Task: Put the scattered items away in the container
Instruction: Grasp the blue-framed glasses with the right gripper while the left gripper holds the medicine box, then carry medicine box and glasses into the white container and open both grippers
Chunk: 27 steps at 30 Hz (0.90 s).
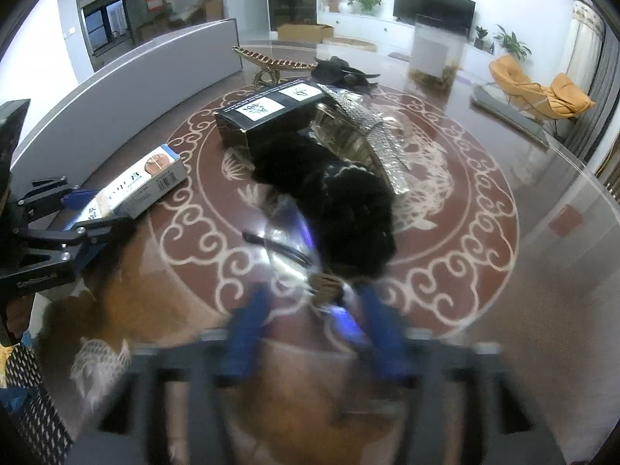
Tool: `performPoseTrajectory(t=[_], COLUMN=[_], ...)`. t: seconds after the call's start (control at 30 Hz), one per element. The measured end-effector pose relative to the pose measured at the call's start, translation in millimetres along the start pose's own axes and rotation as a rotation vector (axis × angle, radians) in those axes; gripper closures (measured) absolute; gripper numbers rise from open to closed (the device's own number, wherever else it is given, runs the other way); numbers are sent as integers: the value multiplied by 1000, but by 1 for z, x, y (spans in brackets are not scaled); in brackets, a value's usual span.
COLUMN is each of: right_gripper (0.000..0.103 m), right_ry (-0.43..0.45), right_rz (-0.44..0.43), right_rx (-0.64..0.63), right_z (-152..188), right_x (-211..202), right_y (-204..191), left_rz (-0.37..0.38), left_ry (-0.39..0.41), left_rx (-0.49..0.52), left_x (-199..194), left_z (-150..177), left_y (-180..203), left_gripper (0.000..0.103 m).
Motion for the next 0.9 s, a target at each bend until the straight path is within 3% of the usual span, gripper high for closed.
performPoseTrajectory(t=[0.2,0.5,0.67,0.9], right_gripper=[80,80,80,80], right_ry=[-16,81,121,193], right_rz=[-107,-281,-316,-397], right_rx=[80,238,222,175], right_z=[31,85,70,18], right_x=[-17,-63,-82,-116], right_y=[13,11,-8,-44], left_rz=[30,105,130,191], left_ry=[-1,43,110,189], left_rx=[1,-17,-27,-146], left_x=[-16,-57,-99,-159], left_z=[34,67,65,71], left_y=[14,19,9,-54], left_gripper=[60,60,60,60])
Point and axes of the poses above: each gripper's, at about its wrist camera, not at the fingertips, and x roughly the way its jaws point, y to its right, z to its underside, the point moved 1 cm from there along x, roughly the way its jaws point, and after that the axes turned 14 degrees about -y, right-handed, at the moved point
